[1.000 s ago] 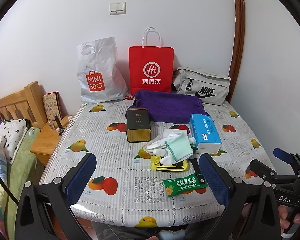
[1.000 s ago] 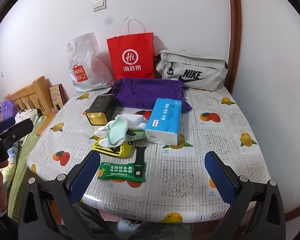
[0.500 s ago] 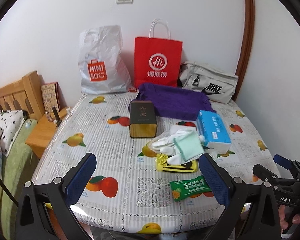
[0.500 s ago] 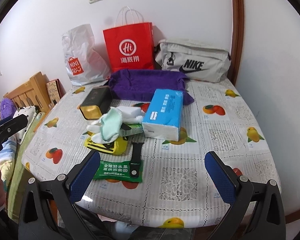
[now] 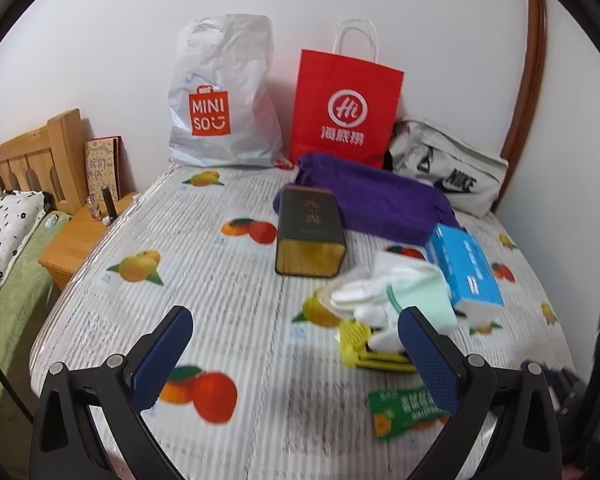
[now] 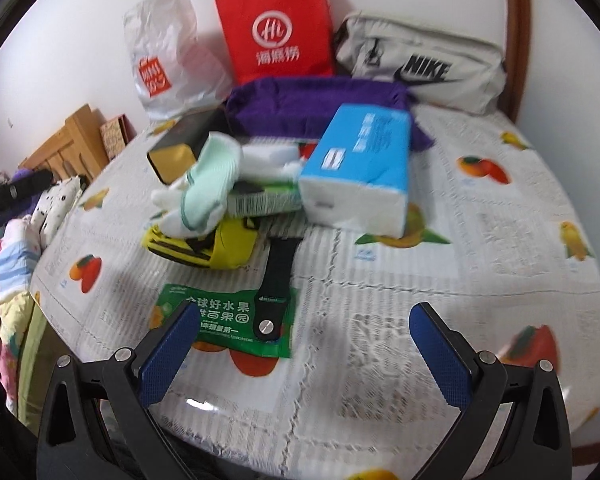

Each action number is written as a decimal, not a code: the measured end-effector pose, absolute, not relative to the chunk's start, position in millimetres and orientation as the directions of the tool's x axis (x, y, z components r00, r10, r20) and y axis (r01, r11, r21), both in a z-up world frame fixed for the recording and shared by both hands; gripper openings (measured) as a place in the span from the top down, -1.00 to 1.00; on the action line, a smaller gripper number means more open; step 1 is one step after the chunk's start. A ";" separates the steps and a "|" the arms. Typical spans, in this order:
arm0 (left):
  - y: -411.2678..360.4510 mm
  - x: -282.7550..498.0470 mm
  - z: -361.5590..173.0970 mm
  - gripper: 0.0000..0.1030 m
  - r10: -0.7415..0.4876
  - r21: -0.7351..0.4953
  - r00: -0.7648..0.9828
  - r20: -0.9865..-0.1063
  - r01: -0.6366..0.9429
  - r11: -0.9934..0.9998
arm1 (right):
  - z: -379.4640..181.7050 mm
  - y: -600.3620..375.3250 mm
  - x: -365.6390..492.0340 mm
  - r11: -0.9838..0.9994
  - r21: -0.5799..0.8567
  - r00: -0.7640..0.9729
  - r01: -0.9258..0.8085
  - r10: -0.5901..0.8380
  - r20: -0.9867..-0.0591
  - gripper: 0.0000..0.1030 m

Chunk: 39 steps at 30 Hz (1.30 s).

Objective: Organize soft objects
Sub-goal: 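Reach into the pile and grasp the white mesh glove with the left tool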

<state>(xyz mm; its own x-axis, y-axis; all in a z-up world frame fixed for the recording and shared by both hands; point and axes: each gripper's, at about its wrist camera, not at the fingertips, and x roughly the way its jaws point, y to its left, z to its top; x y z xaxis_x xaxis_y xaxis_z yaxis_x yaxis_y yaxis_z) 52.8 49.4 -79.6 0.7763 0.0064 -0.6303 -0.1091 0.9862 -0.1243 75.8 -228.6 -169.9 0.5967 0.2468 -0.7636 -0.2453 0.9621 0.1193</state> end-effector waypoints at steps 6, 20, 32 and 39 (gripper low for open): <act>55.3 79.1 -87.3 -1.00 0.016 -0.125 0.758 -0.652 -0.129 0.984 | -192.2 -210.4 97.8 0.952 0.097 0.579 -0.292 0.256 -0.774 -0.90; 65.8 106.0 -114.7 -1.00 -0.027 -0.167 0.695 -0.719 -0.135 0.977 | -214.1 -179.3 116.1 0.928 0.015 0.586 -0.372 0.248 -0.771 0.11; 60.0 111.0 -131.2 -1.00 -0.035 -0.135 0.647 -0.762 -0.106 0.985 | -209.0 -188.6 126.0 0.939 0.024 0.551 -0.343 0.222 -0.805 0.48; 51.3 115.3 -132.2 -1.00 -0.046 -0.123 0.638 -0.769 -0.076 0.990 | -213.5 -180.4 127.7 0.936 -0.028 0.598 -0.351 0.202 -0.775 0.59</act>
<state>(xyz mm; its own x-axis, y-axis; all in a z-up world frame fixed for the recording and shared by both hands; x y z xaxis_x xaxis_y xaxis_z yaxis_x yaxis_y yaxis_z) 115.3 51.2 -132.2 0.6376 -0.0464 -0.7690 -0.0758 0.9896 -0.1226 127.7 -180.4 -213.5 0.5984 0.2015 -0.7754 -0.3511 0.9359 -0.0277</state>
